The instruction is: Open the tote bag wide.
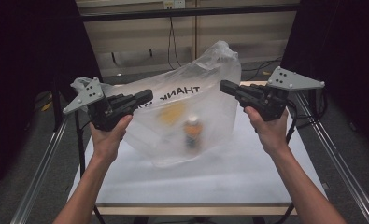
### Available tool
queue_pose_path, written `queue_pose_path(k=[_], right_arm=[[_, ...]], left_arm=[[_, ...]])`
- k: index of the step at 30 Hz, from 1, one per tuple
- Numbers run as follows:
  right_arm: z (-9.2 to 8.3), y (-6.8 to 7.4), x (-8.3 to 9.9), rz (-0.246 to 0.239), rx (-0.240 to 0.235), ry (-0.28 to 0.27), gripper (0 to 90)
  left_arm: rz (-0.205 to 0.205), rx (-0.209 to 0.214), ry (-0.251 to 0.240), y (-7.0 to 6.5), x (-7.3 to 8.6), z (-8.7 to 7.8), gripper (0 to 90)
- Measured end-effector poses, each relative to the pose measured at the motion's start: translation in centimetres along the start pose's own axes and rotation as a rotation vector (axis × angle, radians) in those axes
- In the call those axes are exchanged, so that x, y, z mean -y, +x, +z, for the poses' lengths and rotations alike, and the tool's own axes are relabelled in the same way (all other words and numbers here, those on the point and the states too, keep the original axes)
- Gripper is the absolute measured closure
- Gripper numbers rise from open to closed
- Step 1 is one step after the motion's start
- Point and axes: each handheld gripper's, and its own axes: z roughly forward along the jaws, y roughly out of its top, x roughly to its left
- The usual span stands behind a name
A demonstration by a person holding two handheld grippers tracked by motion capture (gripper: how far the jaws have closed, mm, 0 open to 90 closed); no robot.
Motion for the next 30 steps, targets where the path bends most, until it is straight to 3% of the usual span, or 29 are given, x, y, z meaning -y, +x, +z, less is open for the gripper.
queue_pose_path(k=[2,4,7,12,16,22,28,30], right_arm=[[-0.1,-0.1,0.2,0.001,0.001,0.004,90.0],[-0.2,-0.1,0.2,0.002,0.0,0.003,90.0],[0.2,-0.3,0.0,-0.005,-0.004,0.008,90.0],[1.5,0.4,-1.1,-0.018,-0.028,0.003,90.0],[3.2,0.8,-2.0,-0.029,-0.042,0.004,90.0],[5.4,0.5,-1.1,-0.034,-0.017,0.063,90.0],[7.1,-0.1,-0.3,-0.02,-0.002,0.093,90.0],[7.9,-0.5,0.9,-0.004,0.005,0.126,90.0]], left_arm=[[-0.004,-0.032,0.059,0.7,0.5,0.9,90.0],[-0.009,-0.04,0.072,1.0,0.7,1.2,90.0],[-0.017,-0.029,0.103,1.6,1.2,2.7,90.0],[-0.014,0.0,0.125,1.2,0.9,4.4,90.0],[0.001,0.011,0.194,0.7,0.7,6.7,90.0],[-0.006,0.01,0.283,0.9,2.5,8.5,90.0],[-0.004,0.058,0.324,0.1,3.5,8.9,90.0],[-0.004,0.077,0.357,-0.2,4.4,9.5,90.0]])
